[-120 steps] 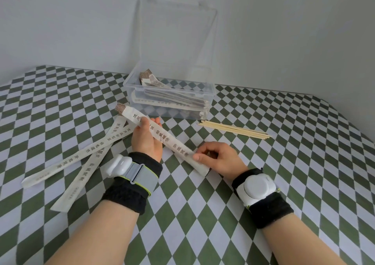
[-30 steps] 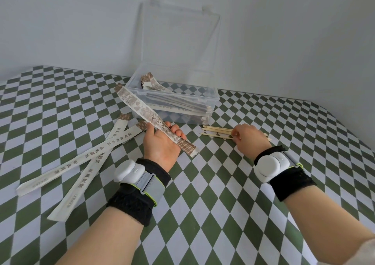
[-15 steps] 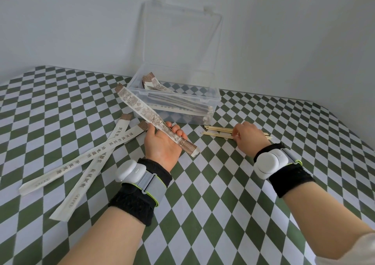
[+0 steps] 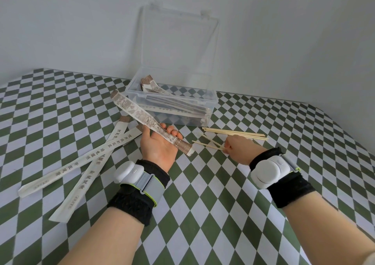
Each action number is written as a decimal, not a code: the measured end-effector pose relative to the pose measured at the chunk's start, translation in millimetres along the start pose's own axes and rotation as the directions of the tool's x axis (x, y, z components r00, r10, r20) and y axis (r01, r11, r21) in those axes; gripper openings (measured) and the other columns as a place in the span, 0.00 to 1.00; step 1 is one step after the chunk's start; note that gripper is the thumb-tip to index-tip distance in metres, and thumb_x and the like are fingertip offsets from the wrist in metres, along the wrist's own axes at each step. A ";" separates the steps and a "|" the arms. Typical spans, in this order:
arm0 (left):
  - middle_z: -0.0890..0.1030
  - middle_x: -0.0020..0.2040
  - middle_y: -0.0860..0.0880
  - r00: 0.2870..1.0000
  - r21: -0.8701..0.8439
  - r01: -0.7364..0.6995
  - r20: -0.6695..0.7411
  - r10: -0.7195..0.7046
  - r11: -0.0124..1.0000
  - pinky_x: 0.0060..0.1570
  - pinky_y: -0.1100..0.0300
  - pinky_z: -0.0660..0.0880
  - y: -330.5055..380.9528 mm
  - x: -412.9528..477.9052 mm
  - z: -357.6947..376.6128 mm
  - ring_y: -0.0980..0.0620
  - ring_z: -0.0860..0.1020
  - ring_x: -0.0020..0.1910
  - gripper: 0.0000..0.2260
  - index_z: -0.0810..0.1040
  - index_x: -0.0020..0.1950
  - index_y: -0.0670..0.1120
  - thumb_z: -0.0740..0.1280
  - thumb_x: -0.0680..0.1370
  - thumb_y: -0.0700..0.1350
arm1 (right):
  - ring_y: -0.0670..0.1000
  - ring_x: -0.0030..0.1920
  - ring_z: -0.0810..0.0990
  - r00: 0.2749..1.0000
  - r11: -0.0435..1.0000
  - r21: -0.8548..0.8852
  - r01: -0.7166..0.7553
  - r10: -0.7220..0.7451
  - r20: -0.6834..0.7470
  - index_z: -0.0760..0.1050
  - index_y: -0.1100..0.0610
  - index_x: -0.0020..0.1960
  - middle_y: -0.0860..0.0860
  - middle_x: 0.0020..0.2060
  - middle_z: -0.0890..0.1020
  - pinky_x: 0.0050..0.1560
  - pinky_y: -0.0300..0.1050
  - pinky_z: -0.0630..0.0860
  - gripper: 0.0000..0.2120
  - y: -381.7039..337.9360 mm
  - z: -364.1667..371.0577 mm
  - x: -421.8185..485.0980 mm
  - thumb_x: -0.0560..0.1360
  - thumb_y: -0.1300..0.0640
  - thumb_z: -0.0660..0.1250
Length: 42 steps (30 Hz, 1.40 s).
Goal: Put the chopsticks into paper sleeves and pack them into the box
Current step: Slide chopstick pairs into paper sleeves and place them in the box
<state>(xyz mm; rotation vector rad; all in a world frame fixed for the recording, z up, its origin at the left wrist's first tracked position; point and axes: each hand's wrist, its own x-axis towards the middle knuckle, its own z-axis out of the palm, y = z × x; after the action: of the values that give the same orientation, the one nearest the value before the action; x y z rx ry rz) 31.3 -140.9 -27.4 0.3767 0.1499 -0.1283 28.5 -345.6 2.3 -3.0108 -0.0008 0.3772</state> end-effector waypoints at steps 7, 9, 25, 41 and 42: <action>0.68 0.31 0.48 0.999 -0.028 -0.028 -0.016 0.028 0.999 0.37 0.58 0.67 0.5 0.5 -0.5 0.51 0.68 0.30 0.22 0.66 0.37 0.45 0.49 0.81 0.60 | 0.51 0.36 0.72 0.982 0.967 0.235 0.101 -0.059 -0.180 0.65 0.56 0.51 0.55 0.40 0.76 0.40 0.42 0.72 0.04 -13.3 12.9 -26.7 0.80 0.57 0.53; 0.68 0.31 0.48 0.999 -0.027 -0.030 -0.011 0.030 0.999 0.38 0.58 0.67 0.5 0.4 -0.4 0.51 0.68 0.30 0.22 0.66 0.37 0.45 0.48 0.81 0.60 | 0.52 0.37 0.73 0.967 0.957 0.247 0.149 -0.089 -0.238 0.65 0.56 0.53 0.54 0.41 0.77 0.40 0.44 0.74 0.05 -17.9 22.5 -37.4 0.80 0.56 0.53; 0.67 0.32 0.49 0.995 -0.018 -0.098 0.004 0.098 0.995 0.39 0.58 0.67 2.2 0.9 0.1 0.51 0.68 0.30 0.24 0.65 0.37 0.45 0.45 0.80 0.62 | 0.50 0.32 0.70 0.758 0.920 0.140 0.367 -0.208 -0.618 0.75 0.53 0.62 0.50 0.39 0.72 0.26 0.44 0.69 0.18 -13.1 53.7 -52.5 0.76 0.55 0.54; 0.67 0.32 0.49 0.990 -0.080 -0.137 -0.031 0.135 0.987 0.38 0.59 0.70 7.5 4.5 -4.3 0.52 0.70 0.29 0.23 0.65 0.37 0.46 0.46 0.80 0.62 | 0.51 0.33 0.70 0.706 0.923 0.089 0.375 -0.222 -0.672 0.78 0.54 0.57 0.53 0.36 0.74 0.26 0.43 0.68 0.14 -8.9 54.8 -48.8 0.74 0.61 0.62; 0.67 0.32 0.49 0.990 -0.077 -0.140 -0.030 0.138 0.987 0.38 0.58 0.70 7.3 4.0 -3.6 0.52 0.70 0.29 0.23 0.65 0.37 0.46 0.46 0.80 0.62 | 0.50 0.32 0.70 0.715 0.922 0.098 0.374 -0.219 -0.664 0.78 0.54 0.58 0.52 0.36 0.74 0.25 0.43 0.68 0.14 -9.4 54.9 -49.0 0.74 0.59 0.61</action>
<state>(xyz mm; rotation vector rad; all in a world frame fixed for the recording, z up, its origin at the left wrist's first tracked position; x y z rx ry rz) 35.8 -133.2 -28.8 0.3091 0.1518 0.0197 -32.4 -331.2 -37.6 -2.6734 -0.3605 -0.6570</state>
